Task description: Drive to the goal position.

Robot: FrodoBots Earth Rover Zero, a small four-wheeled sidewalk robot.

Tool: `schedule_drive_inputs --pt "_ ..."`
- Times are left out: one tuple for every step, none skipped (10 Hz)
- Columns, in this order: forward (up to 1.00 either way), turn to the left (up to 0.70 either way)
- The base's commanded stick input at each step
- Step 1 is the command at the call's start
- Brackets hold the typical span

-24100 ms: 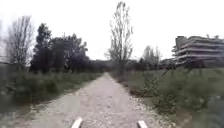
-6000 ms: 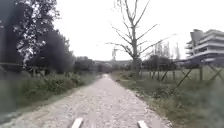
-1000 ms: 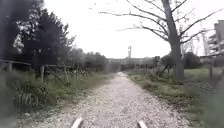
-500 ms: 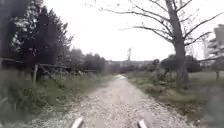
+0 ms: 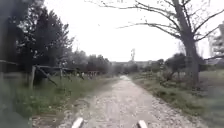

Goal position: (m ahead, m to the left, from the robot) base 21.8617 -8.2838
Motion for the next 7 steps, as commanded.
schedule_drive_inputs --pt "0.7 -0.34" --pt "0.7 -0.18" --pt "0.7 0.0" --pt "0.7 0.0" --pt "0.7 0.0" --pt "0.7 0.0" --pt "0.7 -0.02"
